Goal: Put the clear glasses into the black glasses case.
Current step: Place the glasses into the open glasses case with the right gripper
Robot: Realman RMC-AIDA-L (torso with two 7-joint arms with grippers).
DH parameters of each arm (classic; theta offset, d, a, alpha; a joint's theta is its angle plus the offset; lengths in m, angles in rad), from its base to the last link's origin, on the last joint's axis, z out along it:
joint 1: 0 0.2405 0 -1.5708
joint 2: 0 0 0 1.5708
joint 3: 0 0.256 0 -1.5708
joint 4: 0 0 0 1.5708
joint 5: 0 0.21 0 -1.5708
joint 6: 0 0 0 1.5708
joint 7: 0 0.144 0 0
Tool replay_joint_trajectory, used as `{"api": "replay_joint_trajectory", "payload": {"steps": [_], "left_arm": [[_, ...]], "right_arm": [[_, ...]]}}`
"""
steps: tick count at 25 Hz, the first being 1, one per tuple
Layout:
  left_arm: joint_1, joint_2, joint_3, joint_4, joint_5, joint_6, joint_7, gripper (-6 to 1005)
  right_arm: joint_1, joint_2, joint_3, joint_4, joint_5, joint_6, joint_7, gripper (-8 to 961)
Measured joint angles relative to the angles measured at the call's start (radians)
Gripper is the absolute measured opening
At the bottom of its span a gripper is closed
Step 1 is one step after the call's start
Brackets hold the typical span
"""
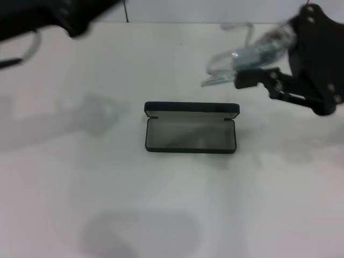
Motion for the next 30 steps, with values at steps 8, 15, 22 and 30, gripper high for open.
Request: {"api": "replay_joint_trajectory", "payload": {"steps": [8,15,22,30], "left_arm": [[0.047,0.067,-0.204,-0.007,0.049,-0.006,-0.001,114],[0.079,0.066,-0.291,-0.008,0.143,-0.011,0.003,115],[0.134,0.051,-0.302,-0.009,0.17,-0.045,0.008,115],[0.163,0.038,-0.303,-0.032,0.19,-0.047,0.067,121]], "right_arm": [[0.213,-0.037,-0.123,-0.211,-0.337,-0.044,0.565,118],[0.406,0.013,-0.396,-0.191,-0.773,0.04,0.845,119],[0.518,0.019,-0.65,-0.063,-0.894,0.229,0.96,119],[0.595,0.021,-0.732,0.076,-0.905,0.36,1.041,120]]}}
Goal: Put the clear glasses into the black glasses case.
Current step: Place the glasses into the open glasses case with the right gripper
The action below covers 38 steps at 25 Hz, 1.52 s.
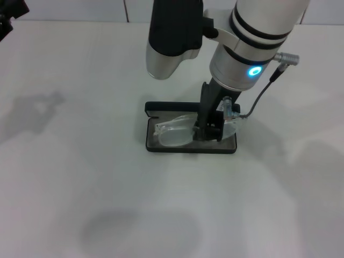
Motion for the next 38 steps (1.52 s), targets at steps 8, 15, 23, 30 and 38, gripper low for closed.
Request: {"api": "replay_joint_trajectory", "payload": {"steps": [8,15,23,30,38], "left_arm": [[0.004,-0.004,-0.001,-0.002,0.001,-0.001,0.032,120],[-0.008,-0.005,-0.001,-0.021,0.001,-0.001,0.055,120],[-0.008,-0.008,0.008,-0.05,0.001,0.003,0.08,120],[-0.004,-0.008,0.008,-0.053,0.001,0.006,0.092,119],[-0.007,-0.007,0.008,-0.091,0.012,0.007,0.112,119]], "right_arm": [[0.008,0.0,-0.006,0.08,0.012,0.098,0.03,120],[0.028,0.0,-0.004,0.155,0.041,0.137,0.052,121],[0.083,0.0,-0.011,0.265,0.094,0.134,0.072,121],[0.082,0.0,-0.013,0.286,0.086,0.147,0.073,122],[0.079,0.0,-0.017,0.32,0.083,0.189,0.069,123]]}}
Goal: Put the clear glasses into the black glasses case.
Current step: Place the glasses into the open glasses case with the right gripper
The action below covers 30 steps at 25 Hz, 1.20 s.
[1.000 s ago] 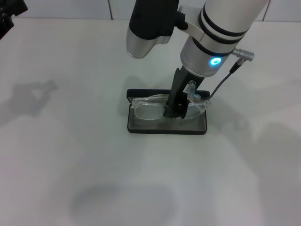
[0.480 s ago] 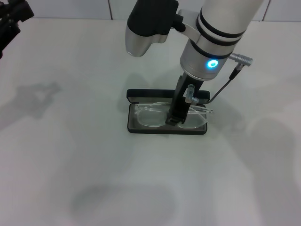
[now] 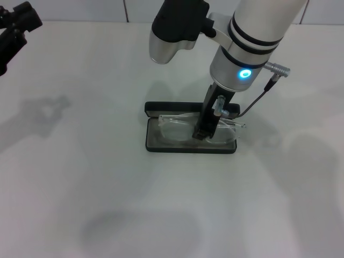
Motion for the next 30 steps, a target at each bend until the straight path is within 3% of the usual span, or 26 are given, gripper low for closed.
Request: {"api": "replay_joint_trajectory", "payload": {"steps": [30], "left_arm": [[0.0,-0.002,0.0,-0.014,0.0,0.0,0.009,117]], "right_arm": [[-0.019,0.0,-0.05,0.003,0.024,0.044,-0.022,125]]}}
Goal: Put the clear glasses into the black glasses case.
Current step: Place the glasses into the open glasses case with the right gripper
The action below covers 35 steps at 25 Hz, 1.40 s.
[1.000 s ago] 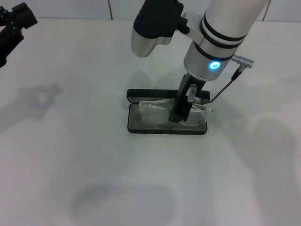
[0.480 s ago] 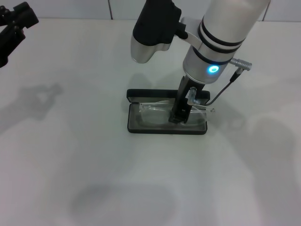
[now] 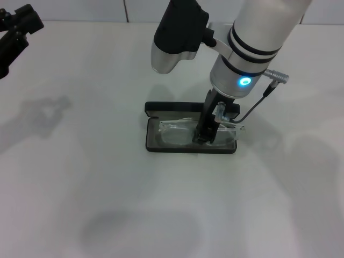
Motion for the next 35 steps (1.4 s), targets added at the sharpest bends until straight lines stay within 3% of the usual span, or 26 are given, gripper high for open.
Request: {"api": "replay_joint_trajectory", "payload": {"steps": [19,24,35], "left_arm": [[0.003,0.0,0.0,0.0,0.0,0.002,0.0,116],[0.004,0.0,0.0,0.0,0.0,0.003,0.0,116],[0.021,0.008,-0.008,0.003,-0.015,0.027,-0.003,116]], "right_arm": [[0.0,0.0,-0.003,-0.004,-0.008,0.0,-0.008,145],[0.004,0.0,0.001,-0.014,-0.01,-0.005,-0.007,264],[-0.022,0.0,0.059,-0.168,-0.079,-0.071,0.017,256]]}}
